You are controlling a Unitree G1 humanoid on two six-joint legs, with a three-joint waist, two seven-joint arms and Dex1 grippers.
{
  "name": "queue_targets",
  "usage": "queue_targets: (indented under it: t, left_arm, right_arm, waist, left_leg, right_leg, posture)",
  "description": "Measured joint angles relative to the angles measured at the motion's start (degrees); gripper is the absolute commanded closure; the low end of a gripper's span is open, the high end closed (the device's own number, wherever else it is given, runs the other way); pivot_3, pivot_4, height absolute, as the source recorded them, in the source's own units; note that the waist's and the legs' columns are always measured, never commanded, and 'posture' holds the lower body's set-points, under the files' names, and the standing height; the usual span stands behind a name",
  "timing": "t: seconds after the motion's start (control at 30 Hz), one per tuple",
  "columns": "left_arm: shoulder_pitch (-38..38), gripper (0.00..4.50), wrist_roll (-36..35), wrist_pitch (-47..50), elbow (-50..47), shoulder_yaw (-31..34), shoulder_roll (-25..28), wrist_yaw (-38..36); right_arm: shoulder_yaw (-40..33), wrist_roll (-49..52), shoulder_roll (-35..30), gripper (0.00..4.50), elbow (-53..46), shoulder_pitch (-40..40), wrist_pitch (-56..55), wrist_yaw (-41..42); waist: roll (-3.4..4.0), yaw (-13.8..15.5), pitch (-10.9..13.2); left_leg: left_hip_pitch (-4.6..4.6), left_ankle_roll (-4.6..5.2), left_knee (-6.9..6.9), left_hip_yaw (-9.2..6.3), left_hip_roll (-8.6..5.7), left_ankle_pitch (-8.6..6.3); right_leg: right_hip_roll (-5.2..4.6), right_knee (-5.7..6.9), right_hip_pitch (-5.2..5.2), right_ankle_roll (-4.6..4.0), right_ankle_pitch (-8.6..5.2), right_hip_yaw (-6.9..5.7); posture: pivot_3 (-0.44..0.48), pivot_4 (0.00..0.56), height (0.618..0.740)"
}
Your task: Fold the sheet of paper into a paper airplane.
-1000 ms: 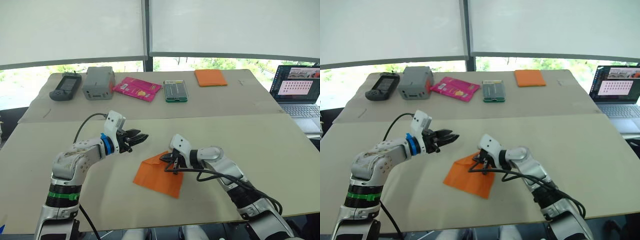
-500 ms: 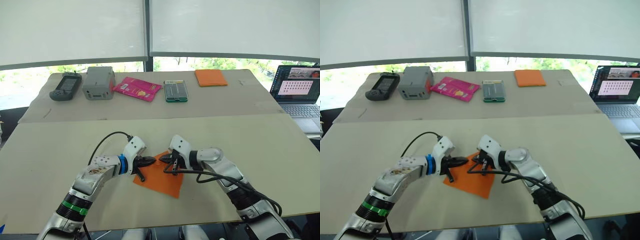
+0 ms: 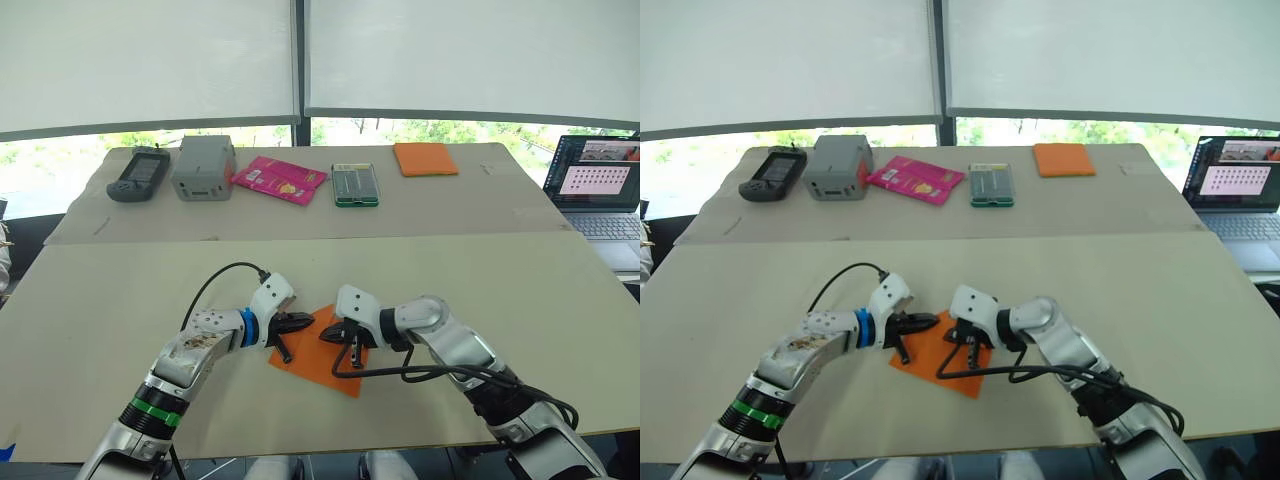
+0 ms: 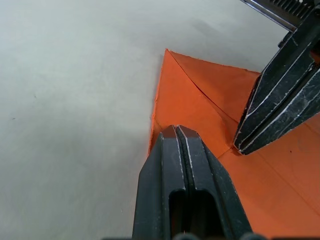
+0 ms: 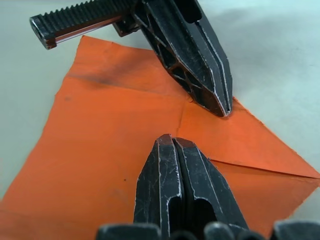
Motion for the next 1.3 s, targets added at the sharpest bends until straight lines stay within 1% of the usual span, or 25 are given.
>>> queue_targets:
  t: [0.07, 0.13, 0.2, 0.3, 0.37, 0.47, 0.53, 0.7, 0.83, 0.97, 1.17, 1.3]
  left_arm:
    - [-0.03, 4.47, 0.32, -0.06, 0.06, 0.0, -0.42, 0.0]
    - [-0.13, 4.47, 0.53, -0.09, 0.14, -0.18, -0.87, -0.01]
    - [-0.27, 4.47, 1.08, -0.14, 0.25, -0.51, -1.42, -0.02]
    - [-0.5, 4.47, 1.23, -0.17, 0.46, -0.79, -1.86, -0.02]
    - [-0.51, 4.47, 1.26, -0.19, 0.48, -0.73, -1.85, -0.1]
    - [-0.65, 4.47, 1.31, -0.19, 0.43, -0.71, -1.97, -0.05]
    - [-0.57, 4.47, 1.33, -0.15, 0.34, -0.67, -2.11, 0.13]
    - [-0.3, 4.47, 1.51, -0.08, 0.16, -0.57, -2.29, 0.43]
    - [0.04, 4.47, 1.52, -0.07, -0.19, -0.55, -2.36, 0.36]
    - [0.3, 4.47, 1.52, -0.03, -0.22, -0.14, -2.16, 0.14]
    - [0.23, 4.47, 1.52, -0.01, -0.11, 0.26, -1.99, -0.39]
    - [-0.08, 4.47, 1.52, -0.04, 0.18, 0.24, -1.96, -0.56]
  right_arm:
    - [-1.68, 1.77, 0.82, 4.5, 0.9, 0.25, 0.84, -0.11]
    - [-4.97, 4.49, 2.66, 4.5, 2.07, 0.04, 2.33, -0.35]
    - [-7.32, 5.86, 3.9, 4.5, 2.68, -1.66, 2.91, -1.31]
    - [-7.52, 4.12, 3.89, 4.5, 4.67, -4.21, -0.17, -2.91]
    - [-8.52, 3.71, 6.75, 4.5, 8.63, -4.21, -1.1, -6.01]
    - [-6.65, 2.21, 8.7, 4.5, 11.39, -4.21, -1.47, -7.39]
    - [-5.22, 0.64, 8.8, 4.5, 12.21, -4.21, -1.6, -8.17]
    - [-4.97, -0.2, 8.83, 4.5, 12.21, -3.83, -1.9, -9.27]
    - [-8.06, 0.22, 6.03, 4.5, 12.26, -1.92, -2.34, -11.47]
    - [-11.62, 0.24, 2.76, 4.5, 13.48, -1.37, -3.36, -12.28]
    - [-13.46, 1.88, 4.36, 4.5, 12.96, -0.39, -6.46, -11.53]
    - [-10.55, 2.06, 5.34, 4.5, 8.37, 0.35, -6.75, -9.37]
  waist:
    - [0.0, 0.16, 0.0]
    - [0.0, 0.24, 0.01]
    - [0.01, 0.24, 0.01]
    - [0.01, 0.47, 0.01]
    - [0.01, 0.36, 0.01]
    - [0.02, 0.34, 0.01]
    - [0.02, 0.36, 0.01]
    - [0.02, 0.32, 0.01]
    - [0.03, 0.87, 0.0]
    - [0.02, 0.8, 0.0]
    - [0.03, 0.53, 0.0]
    - [0.03, 0.47, 0.0]
  left_leg:
    - [-0.01, 0.0, 0.01, 0.01, -0.01, 0.0]
    - [-0.1, 0.0, 0.03, 0.01, -0.02, 0.0]
    - [-0.12, 0.0, 0.03, 0.01, -0.04, 0.01]
    - [-0.12, 0.0, 0.02, -0.01, -0.05, 0.0]
    - [-0.12, 0.0, 0.0, 0.02, -0.04, 0.01]
    - [-0.3, -0.05, 0.02, 0.03, -0.05, 0.04]
    - [-0.33, -0.07, 0.05, 0.02, -0.09, 0.06]
    - [-0.21, -0.04, 0.03, -0.02, -0.07, 0.03]
    - [-0.08, 0.02, 0.04, -0.12, -0.18, 0.0]
    - [0.02, 0.04, 0.02, -0.11, -0.22, 0.0]
    - [-0.07, 0.03, 0.0, -0.07, -0.2, 0.01]
    - [-0.15, 0.03, 0.02, -0.08, -0.18, 0.01]
  right_leg:
    - [-0.02, -0.01, 0.0, 0.0, 0.0, 0.0]
    - [-0.06, 0.0, -0.06, 0.0, 0.0, 0.01]
    - [-0.06, 0.01, -0.09, 0.0, 0.0, 0.0]
    - [-0.06, 0.0, -0.1, 0.0, 0.0, -0.05]
    - [-0.05, 0.01, -0.11, 0.0, 0.0, -0.02]
    - [-0.04, 0.11, -0.16, 0.0, 0.0, -0.03]
    - [-0.05, 0.11, -0.18, 0.0, 0.0, -0.05]
    - [-0.01, 0.06, -0.16, 0.0, 0.0, -0.06]
    - [-0.19, 0.01, -0.01, 0.0, 0.0, -0.09]
    - [-0.26, -0.01, 0.09, 0.0, 0.0, -0.09]
    - [-0.22, 0.01, 0.04, 0.0, 0.0, -0.06]
    - [-0.19, 0.02, -0.09, 0.01, 0.0, -0.08]
  posture:
    - [0.0, 0.15, 0.74]
    - [0.0, 0.15, 0.74]
    - [0.0, 0.15, 0.74]
    - [0.0, 0.15, 0.74]
    - [0.0, 0.15, 0.74]
    - [0.0, 0.15, 0.74]
    - [0.0, 0.15, 0.74]
    - [0.0, 0.15, 0.74]
    - [0.0, 0.15, 0.74]
    - [0.0, 0.15, 0.74]
    - [0.0, 0.15, 0.74]
    - [0.0, 0.15, 0.74]
